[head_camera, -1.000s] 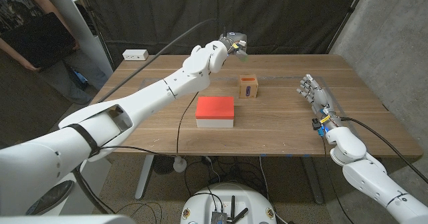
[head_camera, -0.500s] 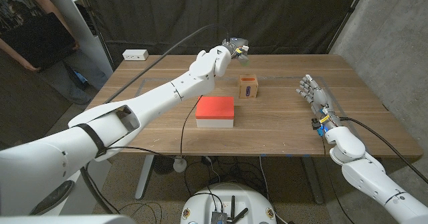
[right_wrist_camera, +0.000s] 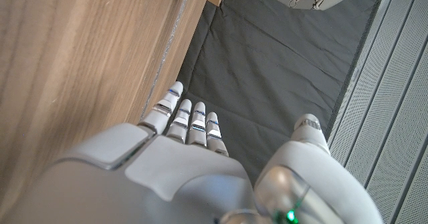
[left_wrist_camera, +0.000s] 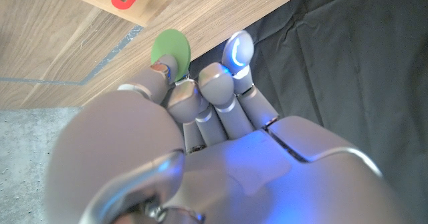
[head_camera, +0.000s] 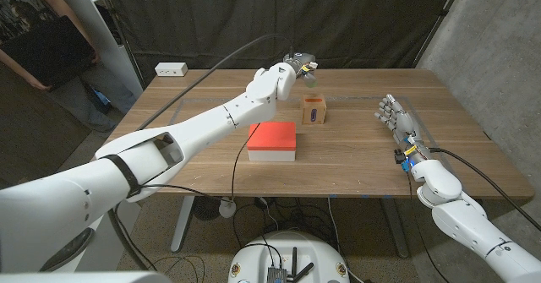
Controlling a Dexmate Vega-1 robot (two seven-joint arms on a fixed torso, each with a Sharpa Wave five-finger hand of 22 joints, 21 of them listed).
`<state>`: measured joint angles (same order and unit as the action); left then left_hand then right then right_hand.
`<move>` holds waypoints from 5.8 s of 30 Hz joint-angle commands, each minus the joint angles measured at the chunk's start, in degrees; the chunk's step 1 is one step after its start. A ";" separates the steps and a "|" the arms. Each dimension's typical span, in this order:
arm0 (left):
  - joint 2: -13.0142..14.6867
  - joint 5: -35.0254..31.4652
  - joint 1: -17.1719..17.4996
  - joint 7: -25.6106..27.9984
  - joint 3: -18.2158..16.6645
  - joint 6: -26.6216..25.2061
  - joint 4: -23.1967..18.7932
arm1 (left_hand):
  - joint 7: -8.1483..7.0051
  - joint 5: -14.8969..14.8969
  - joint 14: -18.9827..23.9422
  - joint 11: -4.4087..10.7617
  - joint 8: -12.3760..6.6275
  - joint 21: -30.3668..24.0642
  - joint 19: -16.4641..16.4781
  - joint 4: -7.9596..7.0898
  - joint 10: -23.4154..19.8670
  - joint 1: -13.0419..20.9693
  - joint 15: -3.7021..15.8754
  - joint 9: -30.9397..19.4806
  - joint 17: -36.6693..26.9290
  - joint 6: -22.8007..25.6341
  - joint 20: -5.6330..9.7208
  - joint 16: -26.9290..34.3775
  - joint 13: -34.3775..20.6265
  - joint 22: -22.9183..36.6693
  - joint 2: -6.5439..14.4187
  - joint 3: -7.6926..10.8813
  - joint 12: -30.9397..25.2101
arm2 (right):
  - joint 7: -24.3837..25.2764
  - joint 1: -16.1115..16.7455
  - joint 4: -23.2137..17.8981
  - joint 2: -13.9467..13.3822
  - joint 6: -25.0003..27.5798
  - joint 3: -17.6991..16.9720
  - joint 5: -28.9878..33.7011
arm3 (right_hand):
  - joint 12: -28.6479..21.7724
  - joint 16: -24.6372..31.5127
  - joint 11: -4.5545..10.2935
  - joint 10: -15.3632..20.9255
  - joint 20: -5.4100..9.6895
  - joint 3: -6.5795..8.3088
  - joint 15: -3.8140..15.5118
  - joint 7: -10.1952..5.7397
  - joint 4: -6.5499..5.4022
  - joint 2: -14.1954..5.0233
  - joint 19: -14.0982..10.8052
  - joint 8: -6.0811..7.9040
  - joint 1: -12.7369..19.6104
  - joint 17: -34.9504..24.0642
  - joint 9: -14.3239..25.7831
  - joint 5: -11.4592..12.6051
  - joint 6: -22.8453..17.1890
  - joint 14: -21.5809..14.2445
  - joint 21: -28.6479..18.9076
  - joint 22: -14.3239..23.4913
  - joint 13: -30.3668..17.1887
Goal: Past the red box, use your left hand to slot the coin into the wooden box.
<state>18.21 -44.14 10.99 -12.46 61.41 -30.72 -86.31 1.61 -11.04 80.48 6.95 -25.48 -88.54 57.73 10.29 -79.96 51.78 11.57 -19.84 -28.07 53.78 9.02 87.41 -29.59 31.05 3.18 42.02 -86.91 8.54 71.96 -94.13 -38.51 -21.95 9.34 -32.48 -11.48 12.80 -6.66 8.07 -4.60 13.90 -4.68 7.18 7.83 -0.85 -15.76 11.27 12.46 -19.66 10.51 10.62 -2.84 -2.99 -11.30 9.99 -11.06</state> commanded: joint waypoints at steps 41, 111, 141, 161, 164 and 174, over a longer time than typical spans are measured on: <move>-3.11 4.43 -0.69 3.99 4.73 -1.48 6.56 | 2.52 -0.46 0.20 0.19 1.92 0.19 0.20 0.05 0.07 0.78 0.23 -1.20 0.16 7.33 3.12 -0.03 -0.32 0.12 -0.22 0.04 -0.34 | -0.86 -0.45 1.52 0.04 -1.09 0.37 -0.57 | -0.05 0.08 -0.02 0.49 0.11 0.11 -0.21 0.07 0.43 -0.26 -0.20 -0.04 0.37 -0.09 0.19 -0.14 -0.14 -0.37 -0.02 0.09 -0.17; -5.48 8.42 -0.38 9.85 5.71 -1.73 11.26 | 2.34 -0.57 0.25 0.48 3.94 0.22 0.59 -0.04 -0.12 0.66 0.22 -1.71 0.02 8.64 3.11 -0.03 -0.26 -0.36 -0.70 0.18 0.09 | -1.05 -0.70 2.12 -0.48 -0.75 0.57 -0.40 | -0.04 0.12 0.01 0.50 -0.05 0.05 -0.30 -0.38 0.41 -0.20 -0.18 -0.03 0.28 0.03 0.19 -0.13 -0.05 -0.48 -0.01 0.09 -0.18; -6.98 9.29 -2.23 7.27 7.87 -2.28 14.07 | 1.72 -0.69 0.07 0.72 4.97 0.47 0.42 -0.04 -0.12 0.32 0.26 -0.91 0.93 8.86 3.10 -0.42 -0.25 -2.00 -1.25 -0.39 -0.09 | -1.54 -1.48 3.60 -0.18 -1.49 0.89 -0.53 | -0.06 0.13 0.09 0.55 -0.05 0.03 -0.23 -0.41 0.41 -0.17 -0.28 0.05 0.25 0.08 0.20 -0.11 -0.25 -0.49 -0.05 0.09 -0.18; -6.00 10.34 -2.34 6.07 7.45 -2.50 12.93 | 1.81 -1.18 0.25 1.76 8.79 0.91 1.57 -0.40 -0.52 -2.93 0.27 0.81 2.00 3.28 3.10 -0.49 0.48 -5.18 -3.28 -2.93 -0.23 | -1.67 -1.79 3.55 -0.38 -1.36 1.16 -0.19 | -0.10 0.20 0.16 0.70 -0.16 0.03 -0.27 -0.44 0.41 -0.17 -0.30 0.15 0.23 0.11 0.21 -0.12 -0.58 -0.66 -0.06 0.10 -0.18; -6.04 10.46 -2.41 6.10 7.46 -2.31 13.17 | 2.01 -1.21 0.29 1.64 9.73 0.80 1.73 -0.54 -0.74 -3.66 0.25 1.26 1.94 1.83 3.10 -0.36 1.26 -5.38 -3.55 -3.30 0.12 | -1.55 -1.89 3.50 -0.31 -1.20 1.18 -0.29 | -0.08 0.20 0.15 0.67 -0.15 0.03 -0.31 -0.40 0.41 -0.18 -0.32 0.18 0.23 0.11 0.21 -0.12 -0.67 -0.65 -0.06 0.10 -0.18; -6.52 11.01 -2.62 6.72 7.37 -1.51 14.41 | 2.40 -1.32 0.15 2.08 11.89 0.92 1.85 -0.53 -0.67 -5.17 0.23 2.89 2.14 -1.16 3.10 -0.42 1.36 -6.10 -4.40 -3.95 0.12 | -1.58 -2.37 3.88 -0.20 -1.09 1.28 -0.39 | -0.10 0.20 0.17 0.73 -0.13 0.04 -0.22 -0.42 0.42 -0.20 -0.33 0.16 0.24 0.13 0.21 -0.12 -0.70 -0.66 -0.06 0.10 -0.18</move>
<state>11.99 -33.67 8.59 -6.17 68.88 -32.89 -72.84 4.03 -11.91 80.45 8.72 -13.95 -87.66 58.89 9.75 -80.24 47.24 11.54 -17.14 -25.76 53.29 9.51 86.86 -28.64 25.05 -0.86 38.30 -86.70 6.95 70.04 -90.58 -38.81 -23.33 10.49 -32.83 -11.48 12.80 -6.45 8.28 -4.60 13.90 -4.81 6.88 7.83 -0.85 -15.76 11.27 12.46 -19.41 10.51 10.62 -3.14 -3.12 -11.30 9.99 -11.06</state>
